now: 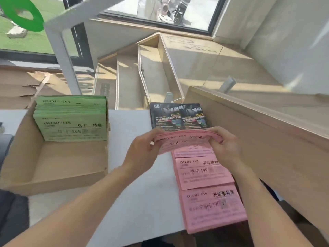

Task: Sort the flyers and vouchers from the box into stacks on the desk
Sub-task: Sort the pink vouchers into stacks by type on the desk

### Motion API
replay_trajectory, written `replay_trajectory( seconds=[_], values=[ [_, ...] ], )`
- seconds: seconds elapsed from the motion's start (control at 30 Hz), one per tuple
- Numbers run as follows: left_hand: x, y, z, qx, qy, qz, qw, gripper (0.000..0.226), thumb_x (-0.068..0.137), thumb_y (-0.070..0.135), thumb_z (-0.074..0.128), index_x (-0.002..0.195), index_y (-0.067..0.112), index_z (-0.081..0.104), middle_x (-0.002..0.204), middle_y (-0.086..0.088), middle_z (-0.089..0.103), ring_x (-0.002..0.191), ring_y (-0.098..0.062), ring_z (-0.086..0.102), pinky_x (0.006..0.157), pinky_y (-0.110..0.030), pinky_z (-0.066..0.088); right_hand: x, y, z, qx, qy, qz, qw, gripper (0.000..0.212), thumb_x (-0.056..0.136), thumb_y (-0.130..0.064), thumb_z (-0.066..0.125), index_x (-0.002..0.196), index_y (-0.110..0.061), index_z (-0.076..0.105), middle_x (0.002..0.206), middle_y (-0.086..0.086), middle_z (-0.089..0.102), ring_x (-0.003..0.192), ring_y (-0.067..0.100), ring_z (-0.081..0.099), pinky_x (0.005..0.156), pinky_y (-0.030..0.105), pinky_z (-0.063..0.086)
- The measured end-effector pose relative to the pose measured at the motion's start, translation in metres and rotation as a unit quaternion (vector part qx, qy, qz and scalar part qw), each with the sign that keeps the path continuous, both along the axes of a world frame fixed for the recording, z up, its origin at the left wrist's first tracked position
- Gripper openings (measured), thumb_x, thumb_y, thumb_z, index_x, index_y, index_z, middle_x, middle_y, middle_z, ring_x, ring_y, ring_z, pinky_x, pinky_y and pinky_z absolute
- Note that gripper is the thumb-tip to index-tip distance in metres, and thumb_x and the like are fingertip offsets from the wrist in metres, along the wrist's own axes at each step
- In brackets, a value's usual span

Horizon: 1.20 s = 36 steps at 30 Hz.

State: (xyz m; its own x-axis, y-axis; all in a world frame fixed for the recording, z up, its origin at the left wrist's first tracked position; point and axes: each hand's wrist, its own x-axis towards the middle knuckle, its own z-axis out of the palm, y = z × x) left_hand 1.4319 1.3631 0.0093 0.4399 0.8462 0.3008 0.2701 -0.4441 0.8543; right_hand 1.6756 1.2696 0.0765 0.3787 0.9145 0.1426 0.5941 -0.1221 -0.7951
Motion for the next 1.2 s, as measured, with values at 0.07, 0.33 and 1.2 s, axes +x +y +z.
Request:
replay_trajectory(
  seconds=[0.07, 0.33, 1.2],
  values=[
    [0.021, -0.008, -0.013, 0.002, 0.019, 0.005, 1.000, 0.026, 0.099, 0.015, 0.059, 0.114, 0.036, 0.060, 0.104, 0.012, 0.074, 0.088, -0.015, 0.070, 0.079, -0.037, 0.059, 0.018, -0.005, -0.009, -0.022, 0.000, -0.012, 1.000, 0.031, 0.092, 0.006, 0.057, 0.099, -0.020, 0.072, 0.087, -0.022, 0.071, 0.081, -0.017, 0.061, 0.067, 0.001, 0.041],
    [0.074, -0.021, -0.038, -0.161, -0.028, 0.092, 0.982, 0.029, 0.098, 0.012, 0.061, 0.114, 0.036, 0.061, 0.099, 0.013, 0.071, 0.085, 0.001, 0.064, 0.067, -0.010, 0.049, 0.069, 0.001, -0.047, -0.086, -0.075, -0.022, 0.993, 0.029, 0.097, -0.013, 0.055, 0.103, -0.039, 0.065, 0.104, -0.021, 0.064, 0.091, -0.009, 0.059, 0.074, 0.014, 0.042],
    [0.132, -0.022, -0.040, -0.448, -0.017, 0.177, 0.876, 0.065, 0.102, 0.031, 0.056, 0.158, 0.024, 0.023, 0.157, 0.002, 0.039, 0.129, -0.020, 0.050, 0.092, -0.031, 0.038, 0.059, 0.038, -0.112, -0.168, -0.261, 0.038, 0.950, 0.035, 0.099, -0.028, 0.055, 0.134, -0.028, 0.058, 0.132, -0.006, 0.053, 0.123, 0.015, 0.044, 0.106, 0.033, 0.036]
  ],
)
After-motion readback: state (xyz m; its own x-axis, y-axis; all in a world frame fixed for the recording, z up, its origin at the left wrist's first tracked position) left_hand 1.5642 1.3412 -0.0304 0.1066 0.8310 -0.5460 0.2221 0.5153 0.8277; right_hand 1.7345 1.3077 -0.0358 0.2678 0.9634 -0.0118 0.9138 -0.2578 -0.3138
